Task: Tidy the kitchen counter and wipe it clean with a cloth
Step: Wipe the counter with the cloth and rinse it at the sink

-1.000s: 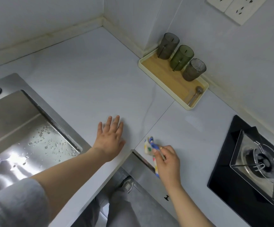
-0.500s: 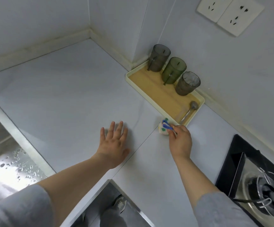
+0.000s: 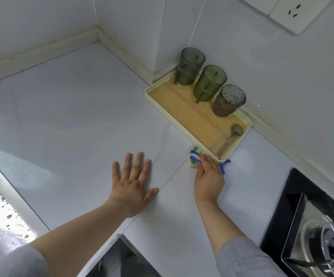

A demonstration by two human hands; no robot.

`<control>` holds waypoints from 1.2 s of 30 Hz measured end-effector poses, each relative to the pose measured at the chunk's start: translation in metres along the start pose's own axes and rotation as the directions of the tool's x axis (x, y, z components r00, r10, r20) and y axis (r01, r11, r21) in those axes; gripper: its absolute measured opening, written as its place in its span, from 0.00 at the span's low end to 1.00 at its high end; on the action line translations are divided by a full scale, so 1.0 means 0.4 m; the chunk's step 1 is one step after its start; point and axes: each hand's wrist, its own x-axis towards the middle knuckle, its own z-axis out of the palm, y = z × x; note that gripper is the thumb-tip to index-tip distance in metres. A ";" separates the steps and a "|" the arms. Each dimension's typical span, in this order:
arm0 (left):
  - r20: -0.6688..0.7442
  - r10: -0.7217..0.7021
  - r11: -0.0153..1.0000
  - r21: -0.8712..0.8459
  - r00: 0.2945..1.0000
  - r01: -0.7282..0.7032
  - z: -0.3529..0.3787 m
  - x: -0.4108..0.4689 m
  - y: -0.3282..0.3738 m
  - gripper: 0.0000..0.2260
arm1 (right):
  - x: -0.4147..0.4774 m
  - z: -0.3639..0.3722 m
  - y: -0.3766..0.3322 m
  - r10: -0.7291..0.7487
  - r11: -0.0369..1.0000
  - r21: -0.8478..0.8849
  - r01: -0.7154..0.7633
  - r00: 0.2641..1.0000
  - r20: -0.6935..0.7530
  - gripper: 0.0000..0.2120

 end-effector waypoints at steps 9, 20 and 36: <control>0.073 0.120 0.992 0.038 0.990 -0.123 -0.073 -0.009 -0.038 0.34 | -0.165 -0.056 -0.080 0.007 1.000 0.013 -0.008 0.994 0.109 0.13; 0.008 0.262 0.965 -0.039 0.965 -0.261 -0.019 -0.220 -0.159 0.38 | -0.464 -0.124 -0.247 0.072 0.995 0.064 -0.081 0.989 0.133 0.12; 0.033 0.249 0.967 -0.070 0.968 -0.247 -0.056 -0.284 -0.164 0.22 | -0.518 -0.256 -0.257 0.344 0.879 0.147 -0.454 0.816 0.465 0.07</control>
